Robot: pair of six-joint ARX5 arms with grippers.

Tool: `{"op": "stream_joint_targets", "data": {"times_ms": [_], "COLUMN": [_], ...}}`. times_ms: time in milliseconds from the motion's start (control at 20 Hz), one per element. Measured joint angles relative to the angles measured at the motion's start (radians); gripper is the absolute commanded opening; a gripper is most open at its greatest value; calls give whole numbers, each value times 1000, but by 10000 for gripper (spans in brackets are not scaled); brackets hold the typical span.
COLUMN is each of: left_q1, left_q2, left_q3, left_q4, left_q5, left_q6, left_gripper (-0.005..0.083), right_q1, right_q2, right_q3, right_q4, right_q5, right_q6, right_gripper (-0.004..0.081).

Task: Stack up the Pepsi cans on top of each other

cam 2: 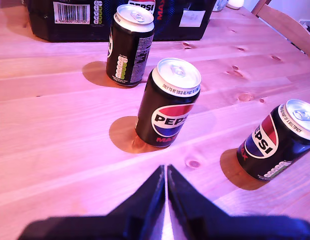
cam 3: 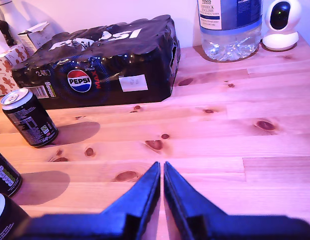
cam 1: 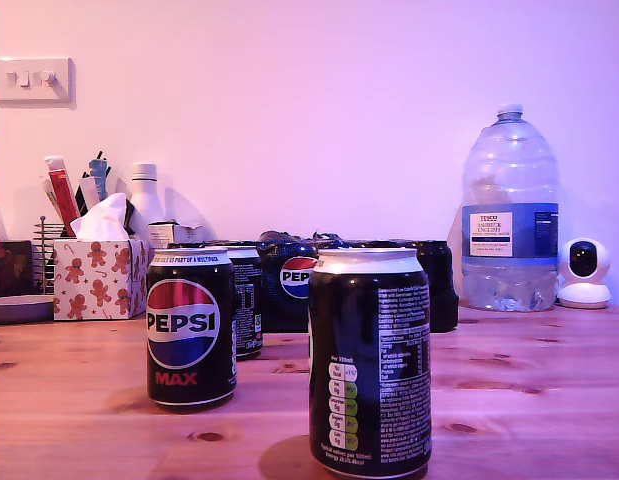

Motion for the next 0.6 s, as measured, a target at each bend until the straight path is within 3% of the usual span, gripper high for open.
{"op": "stream_joint_targets", "data": {"times_ms": [50, 100, 200, 450, 600], "left_q1": [0, 0, 0, 0, 0], "left_q2": [0, 0, -1, 0, 0], "left_q3": [-1, -5, 0, 5, 5], "left_q4": [20, 102, 256, 260, 301], "left_q5": [3, 7, 8, 10, 41], "left_q6": [-1, -3, -3, -3, -4], "left_gripper": [-24, -24, -24, -24, -24], "right_q1": [0, 0, 0, 0, 0], "right_q2": [0, 0, 0, 0, 0], "right_q3": [-2, -7, -6, -6, -6], "right_q4": [23, 96, 123, 120, 130], "right_q5": [-5, -8, -10, -10, -71], "right_q6": [0, 0, 0, 2, 3], "right_gripper": [-13, -13, -13, -13, -13]}}
